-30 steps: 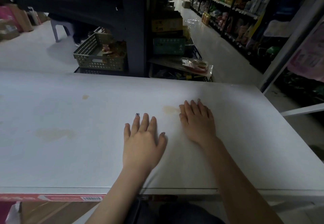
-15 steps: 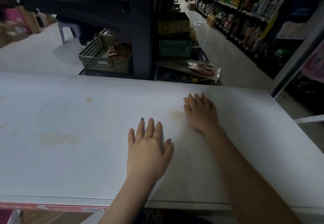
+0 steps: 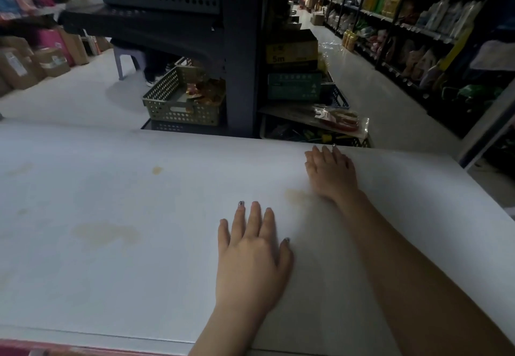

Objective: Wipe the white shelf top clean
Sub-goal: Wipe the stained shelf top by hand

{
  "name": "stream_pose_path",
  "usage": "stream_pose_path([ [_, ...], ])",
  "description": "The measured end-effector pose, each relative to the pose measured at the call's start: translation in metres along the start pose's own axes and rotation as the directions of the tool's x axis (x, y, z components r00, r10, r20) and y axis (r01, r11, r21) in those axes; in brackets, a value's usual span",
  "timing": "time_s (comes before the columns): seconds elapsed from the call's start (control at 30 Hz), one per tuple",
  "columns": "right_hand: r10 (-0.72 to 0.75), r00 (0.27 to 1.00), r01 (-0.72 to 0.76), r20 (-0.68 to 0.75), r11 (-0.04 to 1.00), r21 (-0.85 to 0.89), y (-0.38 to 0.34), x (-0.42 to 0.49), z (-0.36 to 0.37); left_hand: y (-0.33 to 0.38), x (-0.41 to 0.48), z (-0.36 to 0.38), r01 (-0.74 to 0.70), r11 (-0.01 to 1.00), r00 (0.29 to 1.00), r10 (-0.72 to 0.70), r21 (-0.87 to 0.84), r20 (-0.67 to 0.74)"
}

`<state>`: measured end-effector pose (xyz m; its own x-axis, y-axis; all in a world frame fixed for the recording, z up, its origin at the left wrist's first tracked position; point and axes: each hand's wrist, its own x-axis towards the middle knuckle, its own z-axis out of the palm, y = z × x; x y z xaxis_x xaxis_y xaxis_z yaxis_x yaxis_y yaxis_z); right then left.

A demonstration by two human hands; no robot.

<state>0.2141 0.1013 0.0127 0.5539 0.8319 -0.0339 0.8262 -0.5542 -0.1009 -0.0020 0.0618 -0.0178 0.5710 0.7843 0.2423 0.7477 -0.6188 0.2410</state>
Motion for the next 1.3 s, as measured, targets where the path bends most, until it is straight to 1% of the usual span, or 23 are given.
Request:
stream_pose_path([
  [0.53, -0.009, 0.999, 0.009, -0.049, 1.0, 0.002, -0.001, 0.031, 0.0, -0.001, 0.0, 0.005, -0.007, 0.998, 0.999, 0.01, 0.058, -0.047],
  [0.9, -0.021, 0.997, 0.021, -0.074, 1.0, -0.001, 0.001, 0.041, 0.003, -0.001, 0.002, 0.006, -0.011, 0.998, 0.997, 0.015, 0.055, -0.077],
  [1.13, -0.039, 0.994, 0.039, -0.105, 0.999, 0.004, 0.001, 0.033, 0.002, -0.001, 0.001, 0.008, -0.016, 0.998, 0.998, 0.02, 0.052, -0.067],
  [1.3, -0.04, 0.998, 0.041, -0.056, 0.999, 0.003, 0.002, 0.02, 0.002, -0.001, 0.0, 0.008, -0.015, 0.999, 0.998, 0.018, 0.052, -0.061],
])
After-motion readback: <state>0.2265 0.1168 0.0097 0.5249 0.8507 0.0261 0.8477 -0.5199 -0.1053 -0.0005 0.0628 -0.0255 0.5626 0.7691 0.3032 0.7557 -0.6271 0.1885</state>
